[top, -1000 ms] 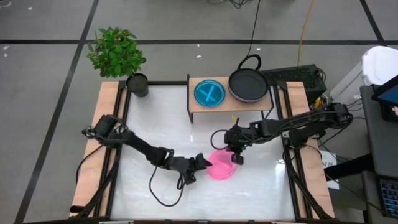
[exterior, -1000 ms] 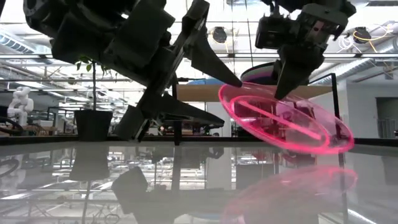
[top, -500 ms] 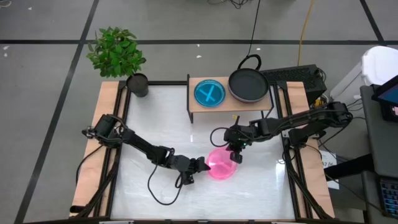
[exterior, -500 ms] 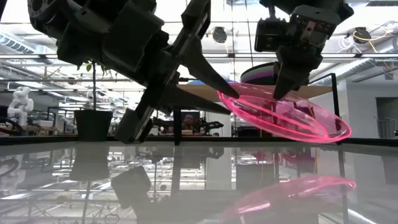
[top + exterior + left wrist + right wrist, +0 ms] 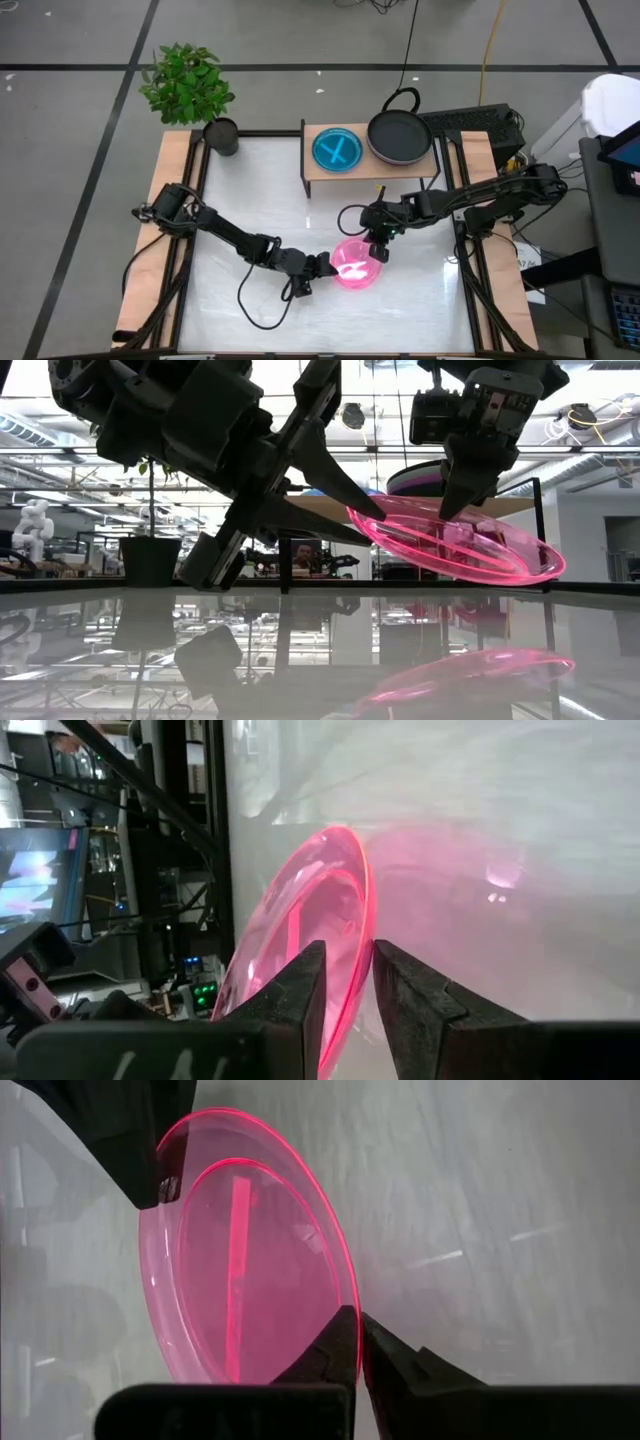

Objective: Place and stack plates onto a shelf
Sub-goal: Stack the pink plate on top of the blue plate on the shelf, then stack the pink plate on the top of the blue plate on the shelf

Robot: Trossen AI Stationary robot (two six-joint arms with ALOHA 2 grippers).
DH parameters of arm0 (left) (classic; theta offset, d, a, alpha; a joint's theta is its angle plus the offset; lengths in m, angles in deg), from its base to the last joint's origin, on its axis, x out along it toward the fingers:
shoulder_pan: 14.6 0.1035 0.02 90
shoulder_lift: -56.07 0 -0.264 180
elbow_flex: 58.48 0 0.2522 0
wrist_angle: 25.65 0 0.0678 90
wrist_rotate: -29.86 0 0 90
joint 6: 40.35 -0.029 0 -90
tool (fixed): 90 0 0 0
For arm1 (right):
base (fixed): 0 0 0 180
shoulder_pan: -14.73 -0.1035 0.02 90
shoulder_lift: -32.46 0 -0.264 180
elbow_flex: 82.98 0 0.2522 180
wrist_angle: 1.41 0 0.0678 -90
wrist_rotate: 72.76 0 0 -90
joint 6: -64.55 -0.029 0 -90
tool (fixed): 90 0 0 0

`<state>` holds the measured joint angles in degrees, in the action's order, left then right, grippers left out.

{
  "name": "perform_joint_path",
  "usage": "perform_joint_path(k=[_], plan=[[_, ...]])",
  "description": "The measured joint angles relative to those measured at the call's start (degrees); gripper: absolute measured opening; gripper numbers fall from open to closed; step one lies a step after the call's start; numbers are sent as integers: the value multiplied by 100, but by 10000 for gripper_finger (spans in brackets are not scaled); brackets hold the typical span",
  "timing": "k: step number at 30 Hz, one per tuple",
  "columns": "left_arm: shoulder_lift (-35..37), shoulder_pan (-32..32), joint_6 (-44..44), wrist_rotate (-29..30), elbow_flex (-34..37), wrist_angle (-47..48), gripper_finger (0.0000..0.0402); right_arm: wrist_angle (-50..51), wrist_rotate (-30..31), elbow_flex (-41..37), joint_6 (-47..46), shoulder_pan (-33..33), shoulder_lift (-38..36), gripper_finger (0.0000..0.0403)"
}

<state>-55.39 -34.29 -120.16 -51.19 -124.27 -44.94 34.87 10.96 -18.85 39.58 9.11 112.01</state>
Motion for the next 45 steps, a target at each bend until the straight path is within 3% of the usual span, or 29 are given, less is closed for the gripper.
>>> perform_joint_path(k=[15,21,28,39,45], plan=[[2,132,243,-461,-4,32,92,0,6,0,-102,0,0,45],[7,295,741,-628,-4,203,92,-87,7,0,39,-2,0,65],[7,363,939,-781,-4,640,92,-128,-289,0,-148,-21,0,68],[9,660,778,-744,-8,816,92,-128,-283,0,-553,-327,-2,68],[11,730,684,-1027,-15,897,92,-112,-286,0,-943,-612,-31,68]])
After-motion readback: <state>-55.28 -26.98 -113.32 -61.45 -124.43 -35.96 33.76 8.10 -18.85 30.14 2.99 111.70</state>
